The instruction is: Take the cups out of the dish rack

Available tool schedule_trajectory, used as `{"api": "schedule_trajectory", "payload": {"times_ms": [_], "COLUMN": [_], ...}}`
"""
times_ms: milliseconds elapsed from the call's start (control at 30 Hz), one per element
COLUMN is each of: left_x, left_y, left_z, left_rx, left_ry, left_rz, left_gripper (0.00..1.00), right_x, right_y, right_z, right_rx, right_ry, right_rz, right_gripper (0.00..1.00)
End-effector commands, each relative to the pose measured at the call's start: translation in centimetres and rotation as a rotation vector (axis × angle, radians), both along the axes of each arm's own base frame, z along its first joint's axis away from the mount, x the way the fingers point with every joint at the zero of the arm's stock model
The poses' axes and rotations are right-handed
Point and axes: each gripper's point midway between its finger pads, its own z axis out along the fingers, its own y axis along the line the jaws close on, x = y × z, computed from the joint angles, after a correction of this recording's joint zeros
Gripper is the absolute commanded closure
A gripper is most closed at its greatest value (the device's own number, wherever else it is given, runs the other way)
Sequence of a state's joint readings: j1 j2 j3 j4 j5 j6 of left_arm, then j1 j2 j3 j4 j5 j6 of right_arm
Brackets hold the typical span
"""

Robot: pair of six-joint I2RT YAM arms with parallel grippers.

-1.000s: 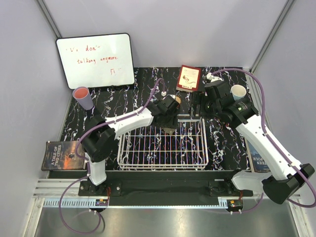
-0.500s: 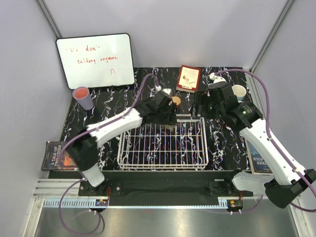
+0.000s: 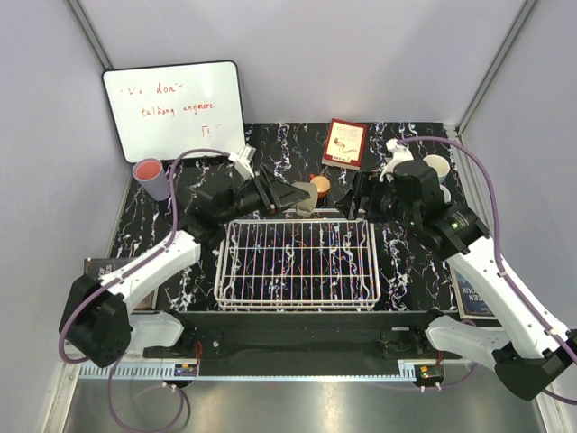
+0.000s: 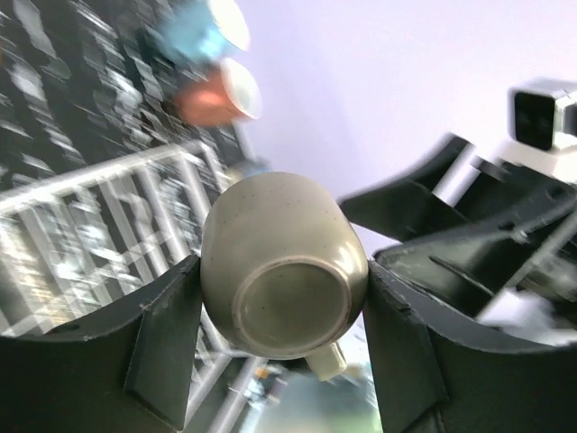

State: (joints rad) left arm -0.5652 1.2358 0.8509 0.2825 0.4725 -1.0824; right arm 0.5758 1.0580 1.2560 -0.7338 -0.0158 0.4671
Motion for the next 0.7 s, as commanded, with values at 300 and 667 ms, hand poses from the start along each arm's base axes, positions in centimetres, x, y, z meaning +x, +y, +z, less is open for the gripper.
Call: {"api": "schedule_trajectory", "payload": {"times_ms": [300, 667], "left_x": [-5.9, -6.1], "left_y": [-0.1, -1.3], "left_z": [8.9, 9.4], "left_rx": [-0.489, -0.525], "left_ry": [-0.201, -0.181], "left_rz": [-0.309, -0.356], "left_gripper": [1.0, 1.0], "right_x": [-4.6, -6.1], "right_y": [5.0, 6.4], "right_z": [8.0, 9.5], "right_rx": [0.413, 0.497], "right_ry": [-0.181, -0.184], "right_rz": [0.309, 0.427], "right_gripper": [0.24, 0.27]}}
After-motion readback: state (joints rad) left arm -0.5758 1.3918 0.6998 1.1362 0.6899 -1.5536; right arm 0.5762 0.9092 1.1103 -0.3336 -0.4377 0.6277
